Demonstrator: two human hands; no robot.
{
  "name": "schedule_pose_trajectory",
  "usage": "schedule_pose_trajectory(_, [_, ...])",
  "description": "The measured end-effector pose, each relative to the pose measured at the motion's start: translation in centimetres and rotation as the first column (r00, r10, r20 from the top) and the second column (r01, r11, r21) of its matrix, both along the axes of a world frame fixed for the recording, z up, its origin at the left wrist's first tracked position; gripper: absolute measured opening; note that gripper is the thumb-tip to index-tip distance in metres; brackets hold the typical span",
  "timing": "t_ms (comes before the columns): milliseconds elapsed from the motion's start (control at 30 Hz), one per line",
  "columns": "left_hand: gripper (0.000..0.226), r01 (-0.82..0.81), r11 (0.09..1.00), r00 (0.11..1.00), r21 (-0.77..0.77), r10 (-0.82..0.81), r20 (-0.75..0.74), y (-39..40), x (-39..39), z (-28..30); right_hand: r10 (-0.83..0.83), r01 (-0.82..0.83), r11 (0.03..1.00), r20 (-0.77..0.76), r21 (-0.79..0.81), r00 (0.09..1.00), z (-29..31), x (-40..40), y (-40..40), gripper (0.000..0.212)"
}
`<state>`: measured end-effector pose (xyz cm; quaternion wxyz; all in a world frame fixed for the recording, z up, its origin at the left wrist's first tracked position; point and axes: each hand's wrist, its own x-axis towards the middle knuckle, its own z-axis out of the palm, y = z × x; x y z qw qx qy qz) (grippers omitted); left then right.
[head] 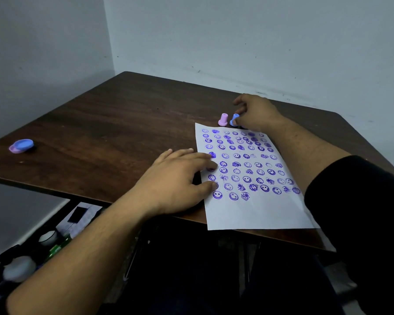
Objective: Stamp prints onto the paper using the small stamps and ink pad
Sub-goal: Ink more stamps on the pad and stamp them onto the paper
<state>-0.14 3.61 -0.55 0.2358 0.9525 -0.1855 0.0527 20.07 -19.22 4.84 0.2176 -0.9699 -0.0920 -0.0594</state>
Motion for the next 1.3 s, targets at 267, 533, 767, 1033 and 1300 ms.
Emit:
schedule_pose_trajectory(267, [0.053, 0.001, 1.000, 1.000, 0.005, -0.001, 0.000, 0.0, -0.1, 0.1, -0.006, 0.006, 1.000, -0.008, -0.028, 1.000, 0.0, 0.0, 0.3, 0.050])
schedule_pose_trajectory(533, [0.053, -0.001, 1.000, 1.000, 0.001, 0.001, 0.008, 0.0, 0.0, 0.0, 0.031, -0.031, 0.999, 0.001, -0.011, 1.000, 0.3, -0.7, 0.6, 0.055])
schedule_pose_trajectory(767, [0.053, 0.001, 1.000, 1.000, 0.004, -0.001, 0.009, 0.0, 0.1, -0.1, 0.084, -0.083, 0.996, 0.021, -0.039, 0.996, 0.1, -0.9, 2.1, 0.036])
schedule_pose_trajectory(1033, [0.054, 0.005, 1.000, 1.000, 0.011, -0.005, 0.009, -0.1, 0.3, -0.1, 0.088, -0.082, 0.995, 0.097, -0.059, 0.991, -0.6, -0.8, 2.7, 0.016])
schedule_pose_trajectory(1300, [0.058, 0.011, 1.000, 1.000, 0.009, -0.011, 0.003, 0.1, 0.3, -0.2, 0.109, -0.136, 0.949, 0.109, 0.284, 0.988, 1.4, -5.6, 1.2, 0.024])
